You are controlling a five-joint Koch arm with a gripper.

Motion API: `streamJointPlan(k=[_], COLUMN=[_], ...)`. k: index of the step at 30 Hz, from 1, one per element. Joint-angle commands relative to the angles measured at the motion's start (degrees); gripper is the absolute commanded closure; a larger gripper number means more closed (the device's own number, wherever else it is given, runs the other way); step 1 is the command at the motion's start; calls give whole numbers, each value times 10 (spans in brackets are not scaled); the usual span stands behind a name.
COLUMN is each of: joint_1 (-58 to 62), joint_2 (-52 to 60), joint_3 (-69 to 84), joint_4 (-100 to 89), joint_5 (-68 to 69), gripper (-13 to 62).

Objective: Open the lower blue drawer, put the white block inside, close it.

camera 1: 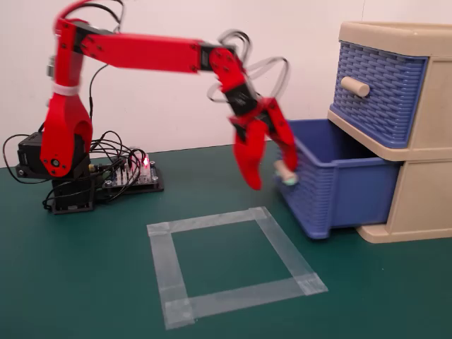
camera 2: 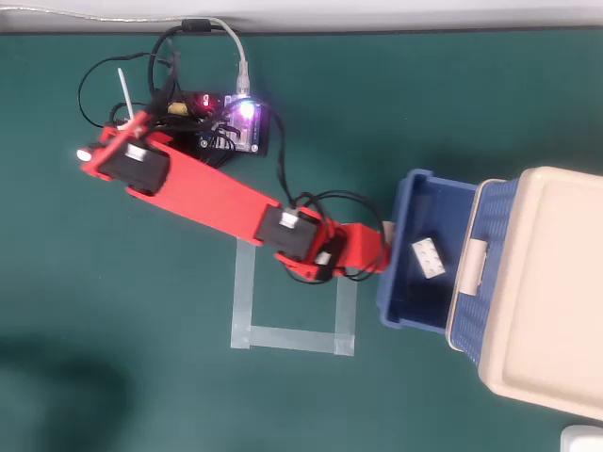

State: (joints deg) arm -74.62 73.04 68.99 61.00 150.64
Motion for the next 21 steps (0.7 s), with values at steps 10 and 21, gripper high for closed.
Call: streamJointPlan(k=[10, 21], joint_1=[-65, 270], joint_2=[-219, 190], joint_3=[-394, -289], joint_4=[-32, 523], joint_5=[22, -48], gripper=[152, 155])
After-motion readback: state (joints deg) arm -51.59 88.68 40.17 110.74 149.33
